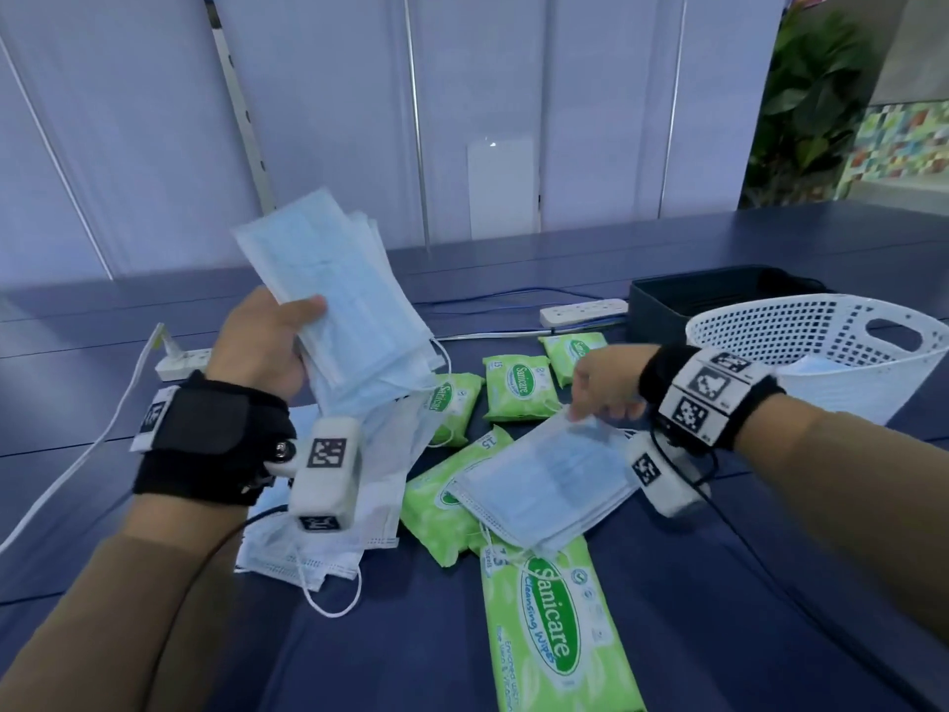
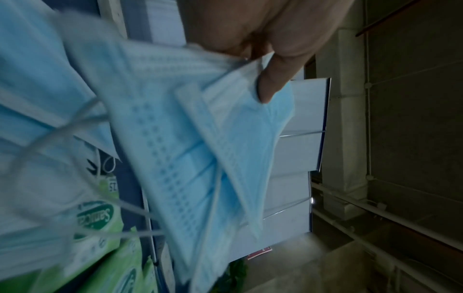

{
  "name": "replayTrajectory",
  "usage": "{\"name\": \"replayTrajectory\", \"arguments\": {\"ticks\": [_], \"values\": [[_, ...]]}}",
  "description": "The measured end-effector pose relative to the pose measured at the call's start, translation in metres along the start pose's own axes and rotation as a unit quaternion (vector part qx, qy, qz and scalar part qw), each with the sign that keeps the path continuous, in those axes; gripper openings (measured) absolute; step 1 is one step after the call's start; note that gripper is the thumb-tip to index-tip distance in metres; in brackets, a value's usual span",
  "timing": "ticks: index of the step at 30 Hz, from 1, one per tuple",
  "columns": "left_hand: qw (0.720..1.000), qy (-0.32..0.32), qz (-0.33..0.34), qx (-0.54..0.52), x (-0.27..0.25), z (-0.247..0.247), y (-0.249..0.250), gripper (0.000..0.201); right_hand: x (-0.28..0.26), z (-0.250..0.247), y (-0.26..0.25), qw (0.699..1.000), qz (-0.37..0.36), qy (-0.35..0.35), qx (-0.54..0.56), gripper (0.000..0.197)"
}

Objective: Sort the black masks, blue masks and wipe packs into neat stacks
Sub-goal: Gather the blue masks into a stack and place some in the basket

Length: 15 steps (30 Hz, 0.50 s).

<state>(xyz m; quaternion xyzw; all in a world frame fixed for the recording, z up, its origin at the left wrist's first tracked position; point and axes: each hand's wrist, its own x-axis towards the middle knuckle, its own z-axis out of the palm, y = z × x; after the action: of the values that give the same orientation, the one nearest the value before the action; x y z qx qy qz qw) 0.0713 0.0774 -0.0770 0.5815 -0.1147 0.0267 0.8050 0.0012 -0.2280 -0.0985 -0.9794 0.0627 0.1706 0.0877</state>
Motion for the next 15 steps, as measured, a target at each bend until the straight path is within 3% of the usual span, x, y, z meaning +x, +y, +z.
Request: {"name": "replayTrajectory", "arguments": {"ticks": [2,6,11,13,15], "values": [[0.999,-0.037,-0.012,0.005,-0.001,0.002,-0.001,0.049,0.003,0.012,0.005,0.998,0.014,-0.022,-0.065,0.039],[0.990,-0.103,-0.081,0.044,-0.010,0.021,-0.009,0.064,0.005,0.018,0.003,0.997,0.010,-0.034,-0.063,0.034],[0.994,-0.031,-0.062,0.086,-0.024,0.044,-0.027,0.080,0.007,0.021,-0.011,0.989,-0.043,0.014,-0.143,0.013],[0.992,-0.047,-0.058,0.097,-0.025,0.042,-0.027,0.074,0.010,0.021,-0.011,0.986,-0.035,0.049,-0.155,0.009],[0.988,-0.075,-0.070,0.112,-0.024,0.036,-0.021,0.054,0.012,0.019,-0.009,0.985,-0.022,0.073,-0.152,0.017]]}}
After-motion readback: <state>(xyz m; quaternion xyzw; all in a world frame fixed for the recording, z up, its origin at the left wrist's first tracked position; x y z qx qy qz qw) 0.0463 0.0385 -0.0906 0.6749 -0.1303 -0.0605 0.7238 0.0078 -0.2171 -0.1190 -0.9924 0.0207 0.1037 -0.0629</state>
